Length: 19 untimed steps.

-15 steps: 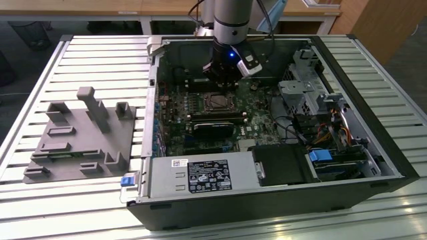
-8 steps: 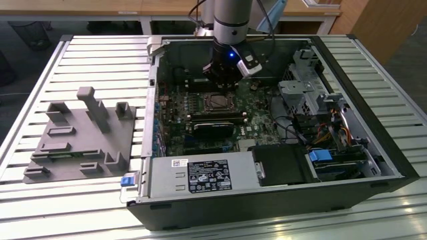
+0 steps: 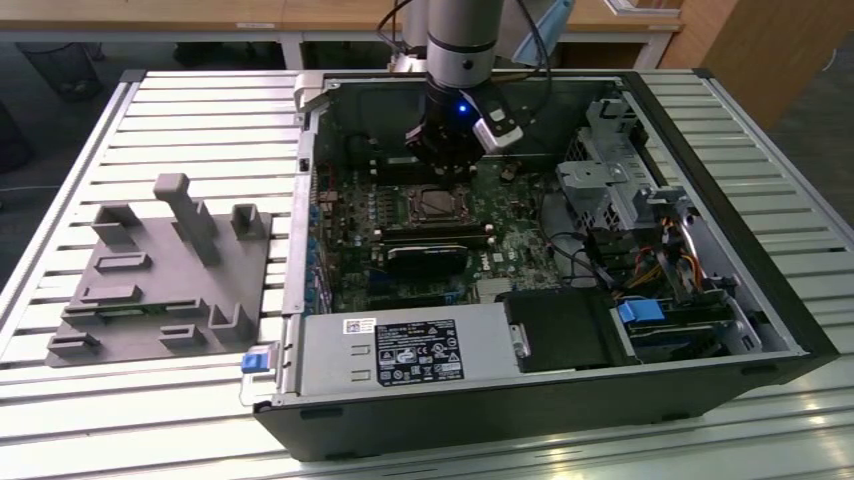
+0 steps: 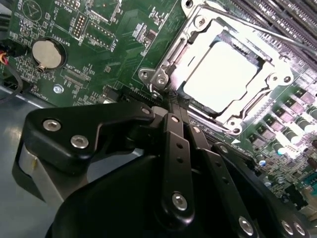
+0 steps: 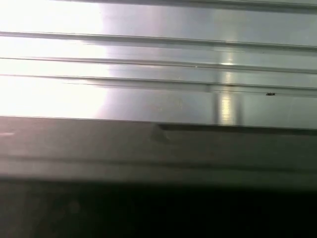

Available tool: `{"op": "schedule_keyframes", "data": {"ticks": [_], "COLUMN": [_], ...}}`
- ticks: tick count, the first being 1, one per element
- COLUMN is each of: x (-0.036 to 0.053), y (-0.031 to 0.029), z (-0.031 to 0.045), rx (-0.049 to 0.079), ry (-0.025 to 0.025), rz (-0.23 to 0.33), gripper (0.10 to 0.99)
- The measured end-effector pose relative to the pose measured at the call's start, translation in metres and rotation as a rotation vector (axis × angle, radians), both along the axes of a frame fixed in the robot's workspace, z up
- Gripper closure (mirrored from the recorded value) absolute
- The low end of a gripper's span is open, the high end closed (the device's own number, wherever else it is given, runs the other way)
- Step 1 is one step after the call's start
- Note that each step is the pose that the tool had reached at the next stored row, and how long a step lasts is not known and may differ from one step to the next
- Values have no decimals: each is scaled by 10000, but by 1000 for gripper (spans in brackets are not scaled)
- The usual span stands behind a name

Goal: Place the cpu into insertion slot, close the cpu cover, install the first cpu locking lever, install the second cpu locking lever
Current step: 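Install the first cpu locking lever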

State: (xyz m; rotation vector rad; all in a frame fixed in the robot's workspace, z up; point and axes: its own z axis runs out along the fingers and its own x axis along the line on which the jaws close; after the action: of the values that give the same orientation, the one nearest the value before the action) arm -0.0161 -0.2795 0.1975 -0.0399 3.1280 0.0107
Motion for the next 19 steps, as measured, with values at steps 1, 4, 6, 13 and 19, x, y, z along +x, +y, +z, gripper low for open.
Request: {"op": "schedule_keyframes", "data": {"ticks": [1, 4, 6, 13, 19], "x": [0, 0, 0, 0, 0], "y": [1, 1, 1, 0, -3], "z": [0, -1, 0, 8, 36], "rx": [51, 259, 353, 359, 264], "ry": [1, 0, 2, 3, 1], "rz": [-1, -2, -1, 0, 0], "gripper": [980, 980, 980, 980, 980]}}
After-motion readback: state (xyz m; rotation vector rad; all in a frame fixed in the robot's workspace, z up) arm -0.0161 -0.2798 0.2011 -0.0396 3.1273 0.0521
